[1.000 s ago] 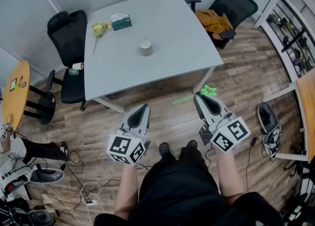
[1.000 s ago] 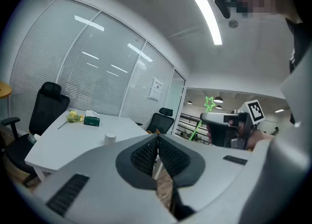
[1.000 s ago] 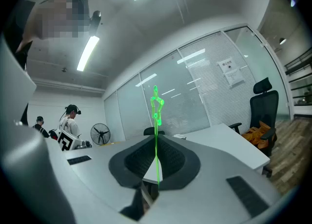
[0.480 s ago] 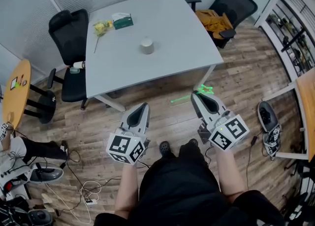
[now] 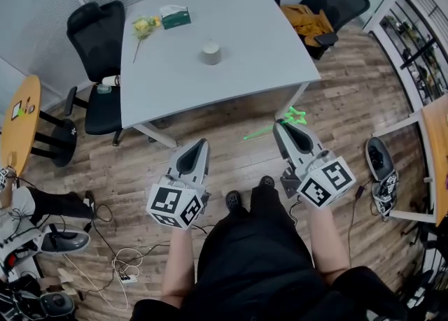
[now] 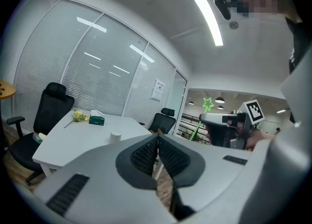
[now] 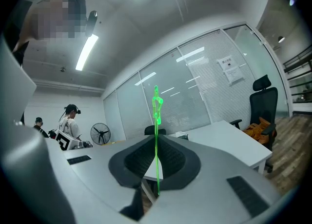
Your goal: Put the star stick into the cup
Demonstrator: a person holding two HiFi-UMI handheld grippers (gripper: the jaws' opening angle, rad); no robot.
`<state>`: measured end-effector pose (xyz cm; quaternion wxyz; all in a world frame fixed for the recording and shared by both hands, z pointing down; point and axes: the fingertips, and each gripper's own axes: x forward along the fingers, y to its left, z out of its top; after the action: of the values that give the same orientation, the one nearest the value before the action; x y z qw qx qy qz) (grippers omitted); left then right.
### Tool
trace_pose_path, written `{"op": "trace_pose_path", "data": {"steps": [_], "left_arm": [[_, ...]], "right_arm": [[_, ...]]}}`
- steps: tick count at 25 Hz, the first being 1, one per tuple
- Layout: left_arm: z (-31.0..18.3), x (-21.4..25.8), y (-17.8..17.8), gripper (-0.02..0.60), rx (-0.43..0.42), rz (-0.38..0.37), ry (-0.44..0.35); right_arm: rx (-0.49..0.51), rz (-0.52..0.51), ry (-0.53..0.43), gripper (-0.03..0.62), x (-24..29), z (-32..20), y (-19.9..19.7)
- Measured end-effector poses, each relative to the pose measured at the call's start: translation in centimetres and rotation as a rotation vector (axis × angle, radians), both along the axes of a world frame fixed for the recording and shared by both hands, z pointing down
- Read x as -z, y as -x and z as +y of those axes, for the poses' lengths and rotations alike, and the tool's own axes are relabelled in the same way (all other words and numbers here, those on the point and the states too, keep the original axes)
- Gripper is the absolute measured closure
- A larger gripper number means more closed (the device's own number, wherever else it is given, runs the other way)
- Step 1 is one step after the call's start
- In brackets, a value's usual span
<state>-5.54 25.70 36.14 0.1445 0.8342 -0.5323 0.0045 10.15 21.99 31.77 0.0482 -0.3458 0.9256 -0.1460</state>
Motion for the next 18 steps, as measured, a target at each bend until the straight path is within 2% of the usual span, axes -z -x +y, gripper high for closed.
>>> {"op": "trace_pose_path", "data": {"steps": [8, 18], "left_arm": [[-1.1, -1.2, -0.2, 0.583, 0.004, 0.002, 0.032], [-6.8, -2.1, -0.7, 0.583, 0.035, -0.010, 0.075]], "right_arm": [[0.016, -0.011, 0.024, 0.569, -1.0, -1.5, 0.1], [0.082, -0.051, 0.052, 0.571, -1.6, -8.8, 0.8]]}}
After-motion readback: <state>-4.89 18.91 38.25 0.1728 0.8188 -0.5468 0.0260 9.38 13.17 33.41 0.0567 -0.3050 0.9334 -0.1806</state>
